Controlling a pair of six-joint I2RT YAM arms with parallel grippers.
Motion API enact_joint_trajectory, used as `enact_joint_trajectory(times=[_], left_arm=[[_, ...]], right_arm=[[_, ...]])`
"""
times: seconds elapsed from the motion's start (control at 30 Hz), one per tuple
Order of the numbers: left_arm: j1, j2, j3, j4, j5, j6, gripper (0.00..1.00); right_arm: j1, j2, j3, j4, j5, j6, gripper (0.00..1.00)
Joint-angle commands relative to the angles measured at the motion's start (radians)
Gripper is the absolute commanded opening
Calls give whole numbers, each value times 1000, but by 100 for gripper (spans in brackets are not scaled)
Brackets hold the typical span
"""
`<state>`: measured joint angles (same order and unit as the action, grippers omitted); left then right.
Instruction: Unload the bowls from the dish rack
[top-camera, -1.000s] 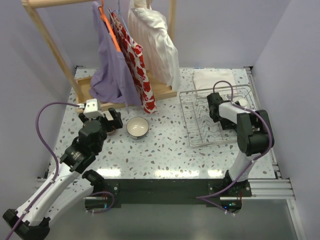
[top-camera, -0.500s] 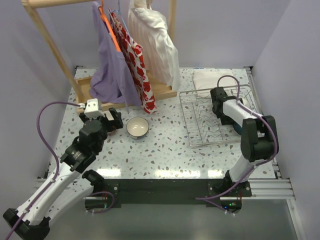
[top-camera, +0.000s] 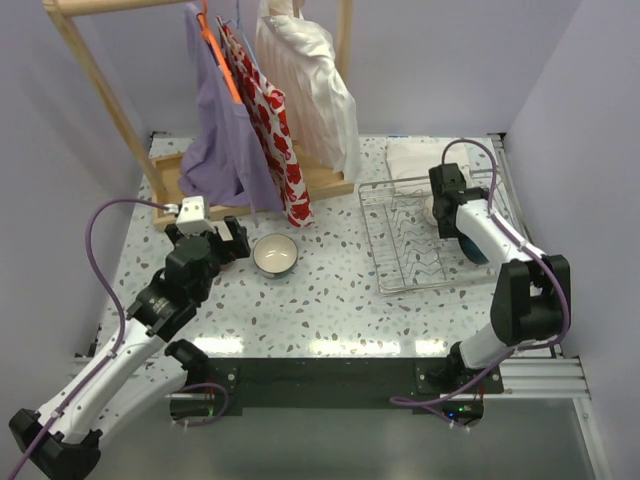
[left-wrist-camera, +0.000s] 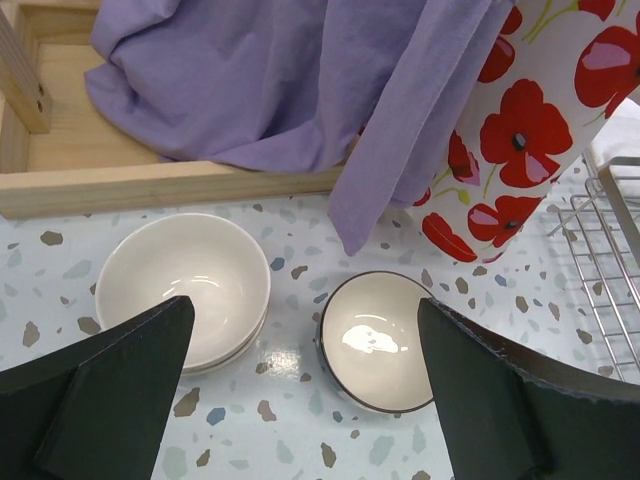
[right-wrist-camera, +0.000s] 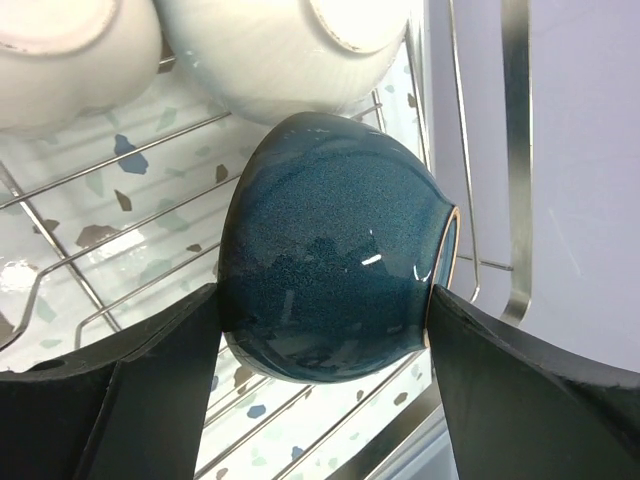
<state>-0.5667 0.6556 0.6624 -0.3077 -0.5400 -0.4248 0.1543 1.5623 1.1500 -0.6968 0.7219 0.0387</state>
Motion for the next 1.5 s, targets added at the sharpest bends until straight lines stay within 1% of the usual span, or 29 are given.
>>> enact_joint_trajectory(times=[0.0, 0.23, 0.43, 0.53, 0.57, 0.63, 0.77, 0.8, 0.87, 0.9, 0.97, 1.0, 1.03, 1.1, 1.13, 1.2, 1.23, 1.27, 1.33, 1.37, 1.43, 1.47], left_arm=[[8, 9, -1, 45, 8, 26, 100], [10, 32, -4, 70, 64, 43, 100], [8, 53, -18, 107, 169, 57, 100], [8, 67, -27, 139, 219, 60, 100], [8, 75, -29, 143, 228, 58, 100], [8, 102, -23, 150, 258, 52, 100], [8, 144, 0, 157, 302, 18, 100], [8, 150, 5, 160, 308, 11, 100], [7, 168, 17, 163, 333, -15, 100], [7, 174, 20, 170, 337, -25, 100], [5, 187, 22, 179, 351, -48, 100], [4, 190, 23, 186, 356, -55, 100], [2, 197, 23, 190, 360, -61, 100], [-1, 205, 25, 199, 365, -81, 100], [-2, 211, 26, 200, 373, -86, 100], [-9, 219, 26, 214, 383, -103, 100], [-10, 222, 26, 222, 396, -109, 100], [-13, 225, 26, 232, 400, -120, 100], [-16, 231, 26, 240, 414, -134, 100], [-19, 234, 26, 251, 420, -146, 100], [-28, 240, 26, 262, 434, -161, 99], [-35, 243, 26, 274, 439, -173, 99]], right_arm=[[-2, -85, 48, 11, 1, 16, 0], [-2, -189, 88, 5, -107, 59, 0], [-2, -295, 106, 28, -185, 78, 0], [-2, -341, 120, 37, -249, 85, 0], [-2, -350, 125, 40, -300, 87, 0], [-1, -379, 134, 43, -344, 96, 0], [-1, -426, 146, 86, -493, 86, 0], [-2, -430, 149, 91, -574, 87, 0], [-2, -456, 148, 118, -643, 95, 0], [-2, -465, 143, 129, -720, 99, 0], [-2, -481, 129, 158, -792, 130, 0], [-2, -485, 116, 170, -829, 156, 0], [-2, -489, 110, 180, -901, 171, 0], [-1, -495, 88, 229, -969, 223, 0], [-2, -496, 64, 247, -1042, 240, 0], [-2, -492, 21, 296, -1110, 297, 0], [-1, -492, 2, 322, -1180, 323, 0], [-2, -492, -19, 386, -1220, 349, 0], [-2, -490, -84, 448, -1271, 432, 0], [-2, -489, -104, 509, -1324, 458, 0], [1, -489, -159, 568, -1361, 532, 0], [4, -490, -179, 630, -1387, 553, 0]])
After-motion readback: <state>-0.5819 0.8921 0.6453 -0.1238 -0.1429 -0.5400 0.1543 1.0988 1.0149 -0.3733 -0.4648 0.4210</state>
